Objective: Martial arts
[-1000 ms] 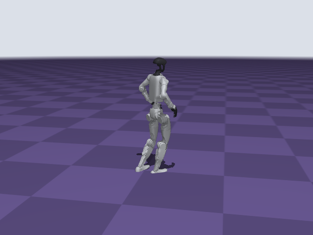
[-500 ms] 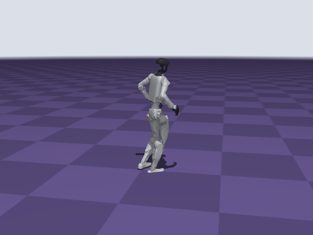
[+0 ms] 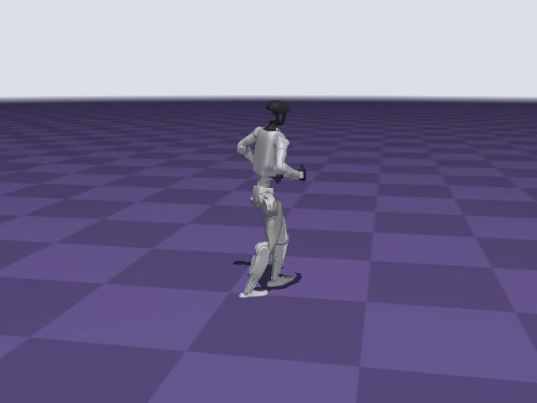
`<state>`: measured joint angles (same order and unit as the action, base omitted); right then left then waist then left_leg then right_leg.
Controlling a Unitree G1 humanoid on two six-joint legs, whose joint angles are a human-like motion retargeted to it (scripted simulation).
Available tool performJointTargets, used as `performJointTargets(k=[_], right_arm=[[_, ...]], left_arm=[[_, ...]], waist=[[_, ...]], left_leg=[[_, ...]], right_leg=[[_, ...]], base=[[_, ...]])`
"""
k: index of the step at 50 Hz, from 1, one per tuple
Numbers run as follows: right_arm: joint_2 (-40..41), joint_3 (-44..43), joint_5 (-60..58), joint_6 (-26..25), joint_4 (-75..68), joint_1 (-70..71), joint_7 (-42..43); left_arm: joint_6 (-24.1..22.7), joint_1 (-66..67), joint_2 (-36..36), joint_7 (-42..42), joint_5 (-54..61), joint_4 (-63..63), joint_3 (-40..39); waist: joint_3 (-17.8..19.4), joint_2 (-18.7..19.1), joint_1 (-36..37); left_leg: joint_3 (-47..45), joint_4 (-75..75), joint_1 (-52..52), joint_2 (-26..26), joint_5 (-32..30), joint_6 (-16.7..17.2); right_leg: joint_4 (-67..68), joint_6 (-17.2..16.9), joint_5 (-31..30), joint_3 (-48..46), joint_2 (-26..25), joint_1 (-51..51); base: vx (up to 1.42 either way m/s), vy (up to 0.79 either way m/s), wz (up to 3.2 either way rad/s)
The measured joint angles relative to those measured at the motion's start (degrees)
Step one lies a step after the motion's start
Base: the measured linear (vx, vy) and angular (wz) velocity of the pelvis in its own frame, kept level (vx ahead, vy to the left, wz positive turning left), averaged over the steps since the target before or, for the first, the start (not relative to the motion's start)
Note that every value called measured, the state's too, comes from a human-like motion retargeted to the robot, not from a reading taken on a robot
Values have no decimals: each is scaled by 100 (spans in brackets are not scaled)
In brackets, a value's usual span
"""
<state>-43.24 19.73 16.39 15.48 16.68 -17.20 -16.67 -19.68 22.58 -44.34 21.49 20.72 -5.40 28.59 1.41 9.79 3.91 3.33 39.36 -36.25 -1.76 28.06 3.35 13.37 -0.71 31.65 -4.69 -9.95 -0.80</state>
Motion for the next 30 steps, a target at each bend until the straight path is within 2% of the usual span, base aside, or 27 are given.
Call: performJointTargets(k=[8,15,18,20,23,25,27,30], right_arm=[[-11,144,-222,-66,111,259,42],[16,-5,-572,-150,-252,306,162],[127,-112,-792,-228,-810,295,287],[322,-113,-1000,-228,-1533,468,423],[616,-137,-1313,-343,-2760,642,671],[858,-115,-1507,-424,-3769,860,845],[1110,-82,-1650,-504,-4862,1158,980],[1388,-86,-1729,-695,-6193,1425,1087]], left_arm=[[122,-60,-198,98,207,-38,75],[157,49,-278,89,280,114,-175],[160,95,-164,-63,192,429,-394],[133,5,-7,-256,33,857,-555],[175,-144,356,-661,-286,1661,-771],[225,-340,653,-992,-553,2347,-902],[288,-619,980,-1324,-805,3124,-1022],[471,-937,1358,-1676,-1054,4108,-1186]], waist=[[0,-157,-8],[-40,-482,-54],[-35,-700,-45],[0,-1041,-54],[29,-1338,-89],[70,-1550,-105],[137,-1702,-93],[228,-1838,-113]], left_leg=[[15,459,85,-112,258,-229],[-234,717,409,-293,810,-800],[-437,706,634,-420,931,-1020],[-648,292,948,-716,823,-1189],[-840,96,1204,-983,842,-1401],[-972,-68,1381,-1172,853,-1566],[-1095,-216,1525,-1288,852,-1699],[-1172,-202,1649,-1414,919,-1831]], right_leg=[[475,-47,418,414,49,211],[1296,-233,873,961,311,350],[1834,-408,991,897,579,303],[2306,-593,1091,825,1010,194],[3207,-810,1076,666,1454,-72],[3963,-1000,539,455,1890,-275],[4875,-1127,-909,171,2435,-537],[5864,-1115,-1417,136,2811,-955]], base=[[29,2,-52],[31,5,-45],[28,8,-52],[24,11,-46],[17,13,-44],[12,14,-53],[9,14,-62],[9,12,-45]])
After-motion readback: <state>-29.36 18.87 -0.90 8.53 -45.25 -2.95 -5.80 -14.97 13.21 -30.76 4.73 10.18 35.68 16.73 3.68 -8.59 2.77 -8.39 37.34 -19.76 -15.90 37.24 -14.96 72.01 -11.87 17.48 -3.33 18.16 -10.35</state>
